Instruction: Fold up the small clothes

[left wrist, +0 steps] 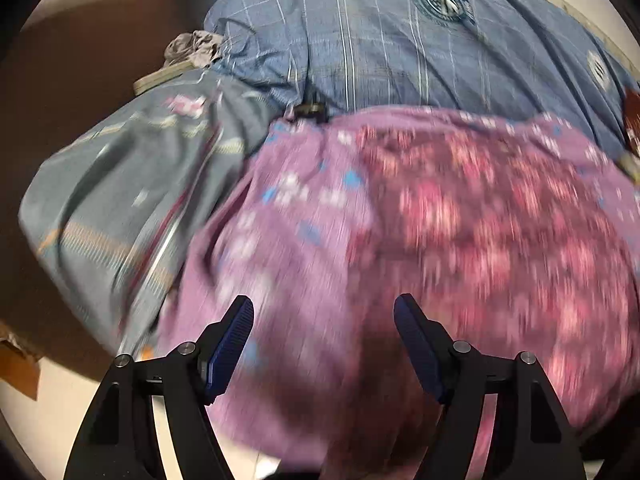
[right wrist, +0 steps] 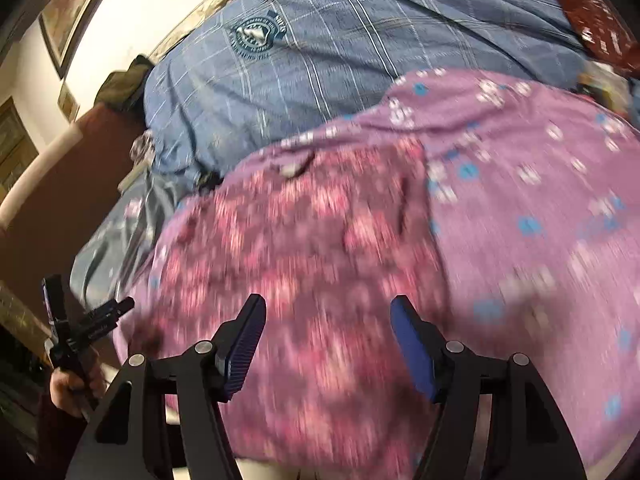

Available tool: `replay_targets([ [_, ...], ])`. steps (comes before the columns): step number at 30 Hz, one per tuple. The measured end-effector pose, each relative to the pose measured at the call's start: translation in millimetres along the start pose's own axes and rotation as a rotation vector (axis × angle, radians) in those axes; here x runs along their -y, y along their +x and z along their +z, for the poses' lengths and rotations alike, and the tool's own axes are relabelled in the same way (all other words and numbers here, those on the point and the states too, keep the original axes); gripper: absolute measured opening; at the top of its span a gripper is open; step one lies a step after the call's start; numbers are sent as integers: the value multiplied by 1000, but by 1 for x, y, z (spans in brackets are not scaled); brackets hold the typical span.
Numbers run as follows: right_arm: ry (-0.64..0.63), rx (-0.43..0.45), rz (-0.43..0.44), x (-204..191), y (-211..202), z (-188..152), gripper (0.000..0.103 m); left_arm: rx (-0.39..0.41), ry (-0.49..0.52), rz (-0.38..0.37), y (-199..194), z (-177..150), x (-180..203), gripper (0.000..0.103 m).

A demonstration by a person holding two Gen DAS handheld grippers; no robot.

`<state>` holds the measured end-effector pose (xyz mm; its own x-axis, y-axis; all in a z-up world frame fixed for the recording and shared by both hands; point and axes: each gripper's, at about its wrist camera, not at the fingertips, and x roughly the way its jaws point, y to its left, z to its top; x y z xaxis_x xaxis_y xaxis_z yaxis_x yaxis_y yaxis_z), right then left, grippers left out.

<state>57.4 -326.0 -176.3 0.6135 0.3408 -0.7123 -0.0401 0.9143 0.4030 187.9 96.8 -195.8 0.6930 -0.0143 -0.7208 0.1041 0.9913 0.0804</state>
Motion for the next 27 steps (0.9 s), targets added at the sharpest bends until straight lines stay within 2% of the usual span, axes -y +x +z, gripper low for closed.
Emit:
replay_targets([
  [3, 39, -77, 48, 3, -20, -37, 70, -42, 8, -29, -28, -45, -8, 73],
  [6, 82, -194, 36, 5, -18, -79, 75, -108, -18, -64, -41, -83, -15, 73],
  [8, 121, -278, -11, 7, -4, -106, 75, -180, -40, -58, -41, -102, -20, 73],
  [10, 131, -349, -86, 7, 19, -125, 76, -207, -72, -72, -44, -112, -22, 73],
  [15, 221, -386, -217, 15, 71, -153, 75, -234, -135, -64, -41, -119, -27, 73],
  [17, 223, -382, -203, 16, 84, -154, 66, -250, -168, -66, -34, -116, -30, 73],
  [18, 213, -402, -184, 15, 91, -155, 35, -255, -185, -74, -32, -116, -32, 73],
  [19, 201, -420, -194, 13, 93, -155, 9, -262, -197, -81, -30, -117, -33, 71],
  [21, 149, -420, -196, 7, 83, -153, 7, -259, -193, -109, -30, -120, -35, 70],
  [22, 132, -421, -185, 4, 78, -152, 7, -251, -186, -125, -29, -122, -36, 66],
  [24, 108, -422, -154, -2, 60, -147, 6, -245, -175, -148, -26, -119, -34, 48],
  [25, 101, -421, -136, -4, 52, -144, 6, -253, -166, -169, -24, -119, -31, 32],
  [27, 107, -411, -78, -5, 30, -138, 6, -266, -153, -196, -21, -119, -24, 30],
])
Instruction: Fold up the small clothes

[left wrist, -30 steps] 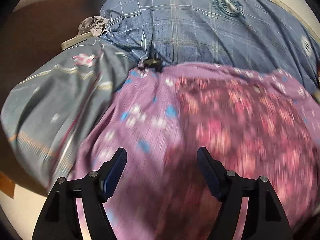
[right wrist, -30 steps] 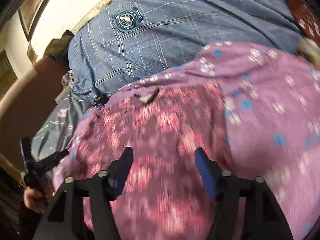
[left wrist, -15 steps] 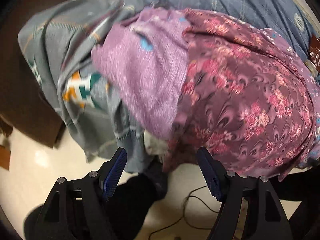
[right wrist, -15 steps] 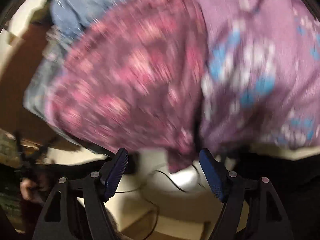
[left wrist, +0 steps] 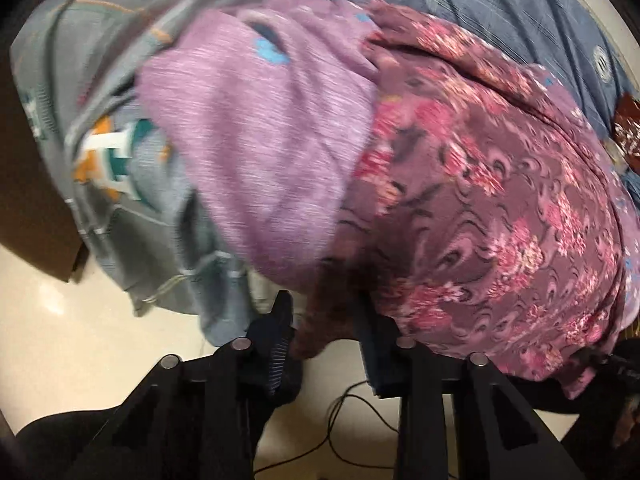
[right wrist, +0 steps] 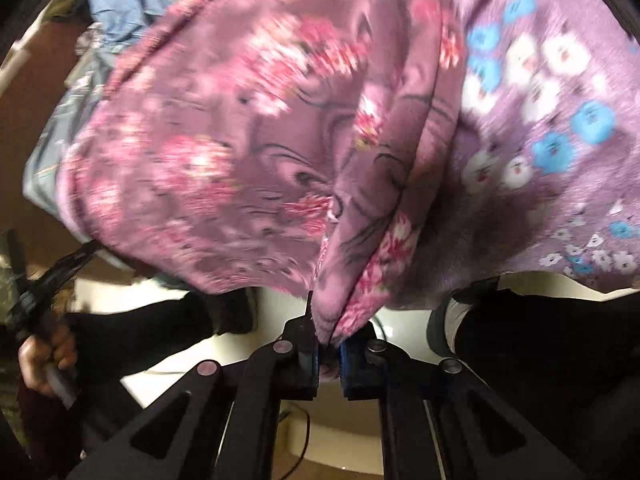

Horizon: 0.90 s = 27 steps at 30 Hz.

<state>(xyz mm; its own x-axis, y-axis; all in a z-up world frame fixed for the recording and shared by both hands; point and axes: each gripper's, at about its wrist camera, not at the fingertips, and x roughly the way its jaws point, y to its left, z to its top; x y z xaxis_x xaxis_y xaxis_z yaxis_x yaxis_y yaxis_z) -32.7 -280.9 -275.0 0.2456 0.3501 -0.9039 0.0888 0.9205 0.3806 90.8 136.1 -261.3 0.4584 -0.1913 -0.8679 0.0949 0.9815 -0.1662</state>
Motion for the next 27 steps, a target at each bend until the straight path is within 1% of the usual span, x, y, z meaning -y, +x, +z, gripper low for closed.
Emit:
replay_targets([
  [1, 2, 6, 28, 2, -9, 0, 6, 0, 6, -2, 1, 1, 2, 30],
  [3, 6, 20, 104, 6, -34, 1, 6, 15, 13, 2, 0, 2, 5, 39],
  [5, -3, 38, 160, 7, -53, -1, 6, 31, 9, 27, 1, 9, 6, 71],
  [6, -17, 54, 188, 6, -65, -1, 6, 38, 1, 44, 1, 9, 7, 74],
  [7, -26, 68, 211, 1, -74, 1, 6, 36, -8, 52, 3, 10, 6, 74],
  [9, -39, 119, 286, 1, -101, -2, 6, -3, -37, 41, 10, 9, 2, 74],
  [10, -44, 148, 323, 0, -115, -2, 6, -30, -67, 25, 15, 8, -2, 74],
  [11, -47, 168, 342, 1, -121, -1, 6, -31, -135, 55, 19, 7, -5, 74],
  [13, -52, 224, 376, 2, -141, 2, 6, -60, -180, 6, 24, 4, -11, 74],
  [15, -34, 272, 412, 10, -159, 8, 6, -71, -195, -46, 24, 2, -10, 74],
  [17, -13, 298, 421, 15, -168, 11, 6, -82, -186, -103, 26, 0, -6, 73],
  [18, -7, 310, 415, 17, -172, 13, 6, -87, -176, -117, 28, 1, -6, 72],
  [19, -2, 314, 409, 21, -175, 15, 6, -93, -162, -130, 30, 0, -4, 69],
  [20, 6, 313, 410, 25, -176, 15, 6, -98, -153, -140, 31, -1, -1, 64],
  [22, 15, 299, 418, 24, -173, 15, 6, -124, -157, -170, 34, -5, 1, 63],
  [24, 5, 290, 405, 18, -169, 14, 6, -153, -200, -174, 40, -9, -3, 65],
  [26, -8, 283, 400, 15, -166, 14, 6, -182, -254, -146, 48, -18, -8, 65],
  [27, -11, 282, 399, 14, -165, 15, 6, -182, -277, -126, 53, -18, -9, 65],
])
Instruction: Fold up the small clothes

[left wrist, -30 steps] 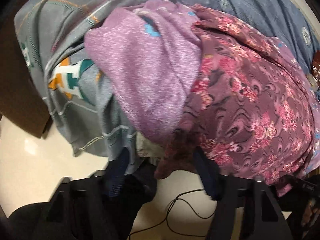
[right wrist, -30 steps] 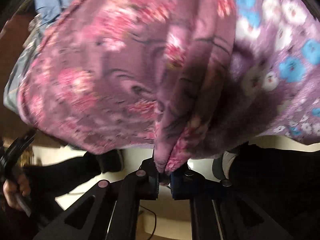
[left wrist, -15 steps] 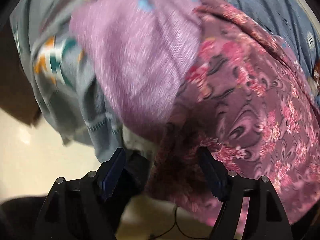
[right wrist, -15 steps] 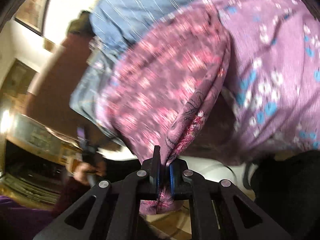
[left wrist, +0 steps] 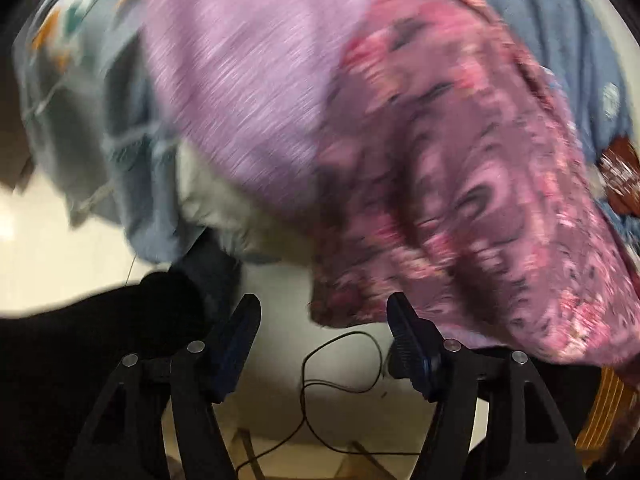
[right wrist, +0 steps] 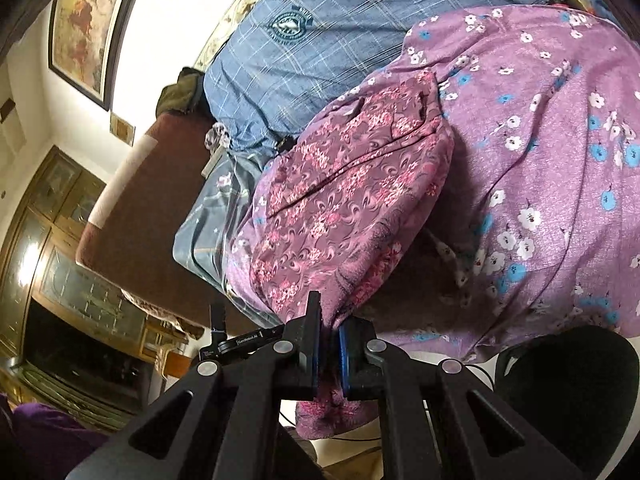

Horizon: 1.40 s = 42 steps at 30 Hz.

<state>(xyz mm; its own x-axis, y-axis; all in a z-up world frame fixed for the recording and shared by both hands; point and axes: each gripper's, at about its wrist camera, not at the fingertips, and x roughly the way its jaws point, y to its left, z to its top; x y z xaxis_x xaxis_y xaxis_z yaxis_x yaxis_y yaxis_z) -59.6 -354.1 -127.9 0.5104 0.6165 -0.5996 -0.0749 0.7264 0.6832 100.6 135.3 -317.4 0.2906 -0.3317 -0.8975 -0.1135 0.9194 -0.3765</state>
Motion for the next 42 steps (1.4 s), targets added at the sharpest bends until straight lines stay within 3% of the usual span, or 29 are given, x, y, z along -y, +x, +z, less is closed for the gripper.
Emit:
replay_targets([
  [4, 4, -11, -3, 0, 6, 0, 6, 35, -93, 81, 17, -10, -10, 68],
  [9, 5, -33, 4, 1, 15, 1, 6, 1, -149, 98, 47, -5, -13, 68],
  [13, 6, -39, 6, 4, 18, -3, 6, 47, -70, 111, 55, 6, 4, 66],
  [15, 12, -39, 6, 5, 19, -4, 6, 63, -1, 117, 59, 6, 13, 53],
  [17, 10, -39, 3, 5, 19, -4, 6, 51, 35, 80, 65, 5, 17, 15],
  [20, -1, -33, -6, 3, 16, -5, 6, 66, 43, 45, 65, 2, 15, 2],
  [25, -7, -17, -12, -1, 6, -6, 6, 133, 48, -92, 38, -6, 11, 0],
  [27, -11, -10, -5, -4, 1, -4, 6, 148, 80, -66, 30, -11, 13, 0],
  [30, -20, 8, 10, -9, -7, -2, 6, 101, 13, -42, 39, -13, 2, 17],
  [31, -26, 13, 14, -12, -8, 0, 6, 71, -27, -48, 42, -15, -4, 33],
  [32, -31, 16, 17, -13, -10, 0, 6, 53, -58, -44, 45, -15, -7, 57],
  [33, -39, 20, 22, -17, -12, 1, 6, 38, -82, -33, 50, -15, -9, 66],
  [37, -60, 23, 26, -24, -12, 4, 6, 34, -128, -28, 68, -10, -13, 69],
  [39, -56, 18, 28, -24, -9, 4, 6, 53, -102, -9, 81, -8, -10, 69],
  [42, -55, 9, 30, -24, -5, 2, 6, 8, -39, 30, 105, -3, 5, 69],
])
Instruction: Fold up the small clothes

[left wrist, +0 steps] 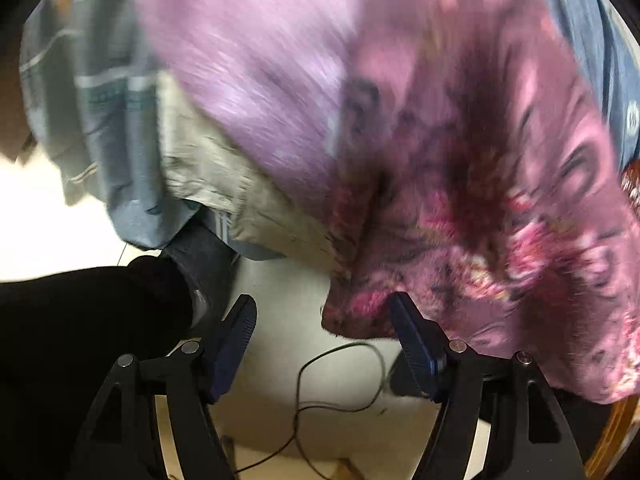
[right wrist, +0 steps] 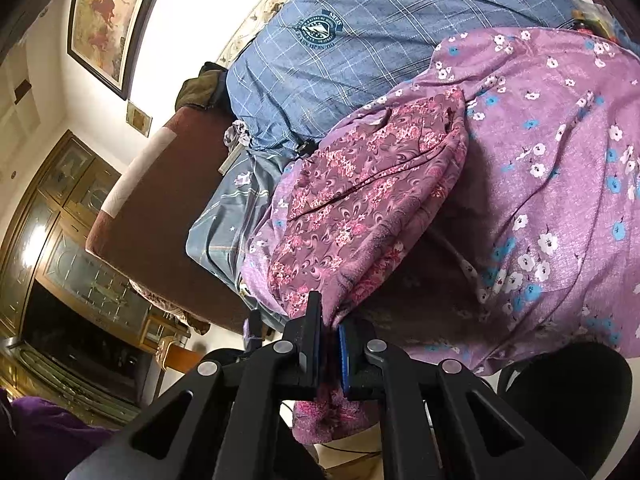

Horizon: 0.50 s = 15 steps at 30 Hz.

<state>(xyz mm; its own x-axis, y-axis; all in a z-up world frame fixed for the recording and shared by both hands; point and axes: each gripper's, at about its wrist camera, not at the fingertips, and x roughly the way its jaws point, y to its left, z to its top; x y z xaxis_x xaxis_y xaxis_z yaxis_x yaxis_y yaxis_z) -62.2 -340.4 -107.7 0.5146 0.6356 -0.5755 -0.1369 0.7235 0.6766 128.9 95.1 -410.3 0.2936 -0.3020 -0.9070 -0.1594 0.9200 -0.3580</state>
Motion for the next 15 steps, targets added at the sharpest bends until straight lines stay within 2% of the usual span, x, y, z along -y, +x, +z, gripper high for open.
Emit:
replay_targets([
  [2, 0, -4, 0, -1, 1, -2, 6, -5, 8, 12, 6, 5, -1, 69],
  [5, 1, -5, 0, 0, 1, -3, 6, 50, 37, 21, 10, 9, 2, 64],
  [6, 3, -4, -2, 0, 0, -3, 6, 66, 47, 21, 7, 9, 4, 61],
  [8, 4, -4, -5, 0, 0, -2, 6, 84, 67, 16, 5, 8, 8, 45],
  [9, 5, -3, -7, 0, 0, -2, 6, 84, 71, 4, 7, 7, 8, 43],
  [11, 7, -3, -9, 0, 0, -2, 6, 91, 82, -21, 9, 7, 9, 32],
  [15, 6, -6, -20, -2, 1, -3, 6, 92, 69, -33, 6, 6, 8, 31],
])
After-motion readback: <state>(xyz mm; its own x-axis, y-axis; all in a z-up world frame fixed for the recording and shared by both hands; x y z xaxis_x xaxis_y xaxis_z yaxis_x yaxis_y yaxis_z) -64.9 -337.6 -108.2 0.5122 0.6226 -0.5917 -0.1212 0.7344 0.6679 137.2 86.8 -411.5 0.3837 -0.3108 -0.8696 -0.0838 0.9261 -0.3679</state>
